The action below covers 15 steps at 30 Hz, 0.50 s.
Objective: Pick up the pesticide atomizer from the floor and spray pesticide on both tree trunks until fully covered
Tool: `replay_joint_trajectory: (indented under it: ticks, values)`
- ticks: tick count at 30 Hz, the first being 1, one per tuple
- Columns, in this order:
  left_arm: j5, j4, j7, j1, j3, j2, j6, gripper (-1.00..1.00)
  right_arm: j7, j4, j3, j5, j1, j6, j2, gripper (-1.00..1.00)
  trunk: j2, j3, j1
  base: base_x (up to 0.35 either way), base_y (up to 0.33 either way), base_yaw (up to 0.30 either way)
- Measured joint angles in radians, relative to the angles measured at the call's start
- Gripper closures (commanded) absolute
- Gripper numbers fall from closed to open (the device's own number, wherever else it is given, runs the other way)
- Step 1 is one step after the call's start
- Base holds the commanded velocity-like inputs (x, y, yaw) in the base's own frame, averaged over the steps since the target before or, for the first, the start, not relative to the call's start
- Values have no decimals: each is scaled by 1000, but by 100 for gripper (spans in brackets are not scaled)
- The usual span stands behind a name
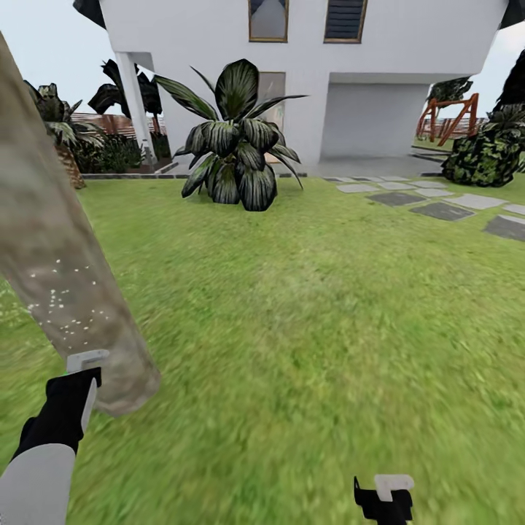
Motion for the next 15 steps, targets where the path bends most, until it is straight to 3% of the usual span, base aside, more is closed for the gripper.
replay_joint_trajectory:
  ticks: [15]
  values:
    - [-2,-1,1,-1,0,-2,0,100,0,0,0,0,0,0,1,-100,0,0,0,28,-271,14]
